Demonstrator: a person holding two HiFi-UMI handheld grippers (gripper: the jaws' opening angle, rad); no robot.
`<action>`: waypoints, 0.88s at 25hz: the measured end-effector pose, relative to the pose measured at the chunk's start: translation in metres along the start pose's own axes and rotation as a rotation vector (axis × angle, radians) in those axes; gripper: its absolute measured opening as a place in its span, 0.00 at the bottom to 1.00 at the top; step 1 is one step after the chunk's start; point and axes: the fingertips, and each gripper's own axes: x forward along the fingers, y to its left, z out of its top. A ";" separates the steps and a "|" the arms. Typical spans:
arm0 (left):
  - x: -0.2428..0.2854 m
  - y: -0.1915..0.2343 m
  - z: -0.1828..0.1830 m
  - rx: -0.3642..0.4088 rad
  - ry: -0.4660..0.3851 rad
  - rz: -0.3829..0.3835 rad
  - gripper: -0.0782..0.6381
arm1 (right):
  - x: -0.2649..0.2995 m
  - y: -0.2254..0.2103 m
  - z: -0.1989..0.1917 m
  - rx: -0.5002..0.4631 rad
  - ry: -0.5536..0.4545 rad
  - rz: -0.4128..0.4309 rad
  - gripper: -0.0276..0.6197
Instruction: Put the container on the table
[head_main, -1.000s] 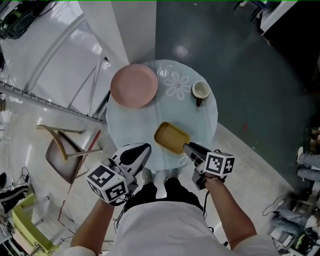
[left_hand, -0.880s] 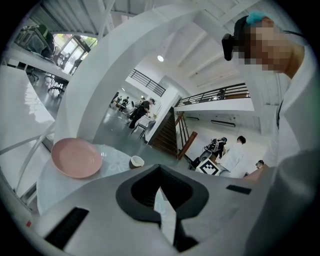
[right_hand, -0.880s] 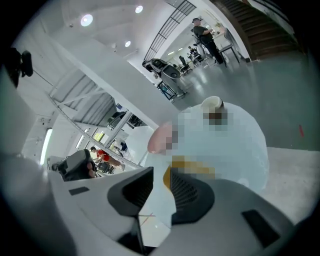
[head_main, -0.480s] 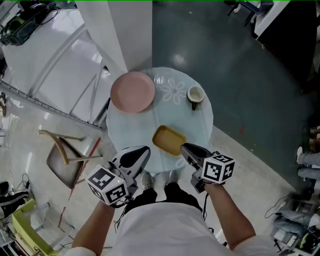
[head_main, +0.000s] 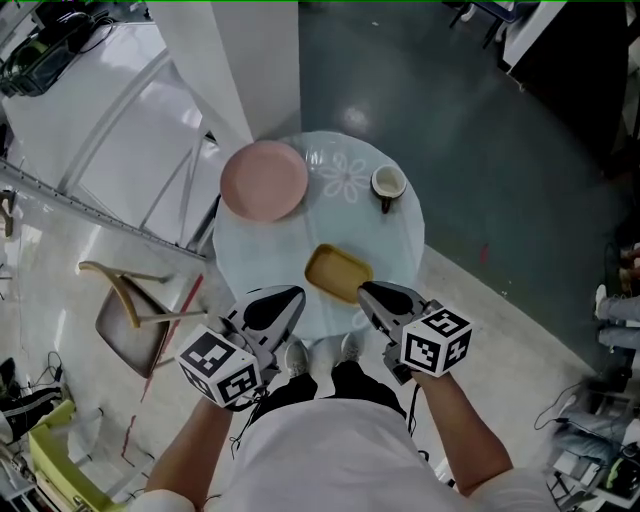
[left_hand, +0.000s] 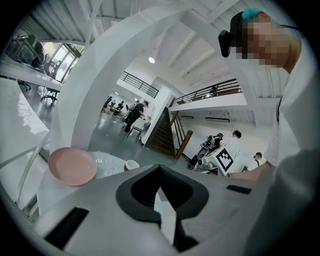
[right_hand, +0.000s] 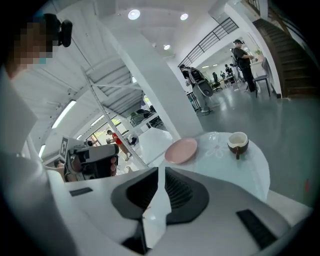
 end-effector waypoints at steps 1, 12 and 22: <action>0.000 0.000 0.000 0.006 0.001 -0.002 0.14 | 0.000 0.003 0.001 -0.014 -0.003 0.000 0.13; -0.004 -0.005 0.009 0.048 -0.004 -0.018 0.14 | -0.012 0.041 0.020 -0.158 -0.064 0.013 0.10; -0.010 -0.009 0.013 0.072 -0.010 -0.022 0.14 | -0.019 0.063 0.035 -0.239 -0.098 0.018 0.09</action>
